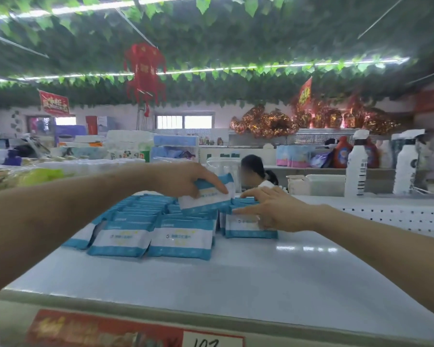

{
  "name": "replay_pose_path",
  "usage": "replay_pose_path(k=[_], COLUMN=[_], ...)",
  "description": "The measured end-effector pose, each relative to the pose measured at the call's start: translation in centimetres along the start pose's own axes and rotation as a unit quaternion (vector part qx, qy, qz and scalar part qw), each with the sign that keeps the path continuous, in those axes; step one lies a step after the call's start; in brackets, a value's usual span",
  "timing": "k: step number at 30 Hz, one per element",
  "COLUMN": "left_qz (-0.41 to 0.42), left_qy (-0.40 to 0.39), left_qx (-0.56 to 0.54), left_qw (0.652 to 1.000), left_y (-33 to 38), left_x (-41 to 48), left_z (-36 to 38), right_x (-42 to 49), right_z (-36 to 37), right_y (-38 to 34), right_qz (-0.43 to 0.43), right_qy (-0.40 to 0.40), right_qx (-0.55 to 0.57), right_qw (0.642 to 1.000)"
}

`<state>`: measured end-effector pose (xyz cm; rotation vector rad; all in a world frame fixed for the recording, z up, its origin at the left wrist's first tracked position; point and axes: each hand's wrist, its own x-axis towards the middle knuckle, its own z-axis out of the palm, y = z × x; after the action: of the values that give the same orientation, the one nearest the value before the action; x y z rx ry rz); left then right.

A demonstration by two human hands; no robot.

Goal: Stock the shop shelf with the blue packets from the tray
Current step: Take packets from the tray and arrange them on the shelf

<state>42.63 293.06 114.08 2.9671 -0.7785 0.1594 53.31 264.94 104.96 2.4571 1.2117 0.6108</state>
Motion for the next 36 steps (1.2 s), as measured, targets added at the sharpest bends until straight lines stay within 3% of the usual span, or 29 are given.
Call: replay_pose_path(k=[8,12,20,24,27,32,36], left_qz=[0.105,0.136,0.117,0.04,-0.088,-0.303,-0.428], left_qy=[-0.053,-0.081,-0.015,0.058,0.103,0.103,0.071], left_qx=[-0.041,0.025,0.073,0.054,0.086,0.138,0.138], left_qw=[0.992,0.987,0.99,0.996,0.987,0.937,0.891], left_y=[4.0,3.3,2.4,-1.3,-5.0,-11.1,-10.2], left_x=[8.3,10.1,8.2,0.1,-10.2,-33.9,-52.9], left_z=[4.4,7.2,6.1,3.4,2.3,2.1,2.8], right_x=[-6.4,-9.3,-5.6,1.4,8.1,18.4,21.6], right_z=[-0.7,-1.2,-5.5,-7.9,-10.1,-13.6,-17.7], right_y=[3.7,4.4,-0.2,-5.7,-13.2,-30.9,-47.4], right_qz=[0.127,0.163,0.161,0.101,0.027,-0.114,-0.228], right_qy=[0.058,0.06,0.162,0.213,0.211,0.169,0.151], right_qx=[0.027,0.057,0.162,0.211,0.25,0.279,0.288], right_qw=[0.99,0.983,0.96,0.949,0.945,0.938,0.918])
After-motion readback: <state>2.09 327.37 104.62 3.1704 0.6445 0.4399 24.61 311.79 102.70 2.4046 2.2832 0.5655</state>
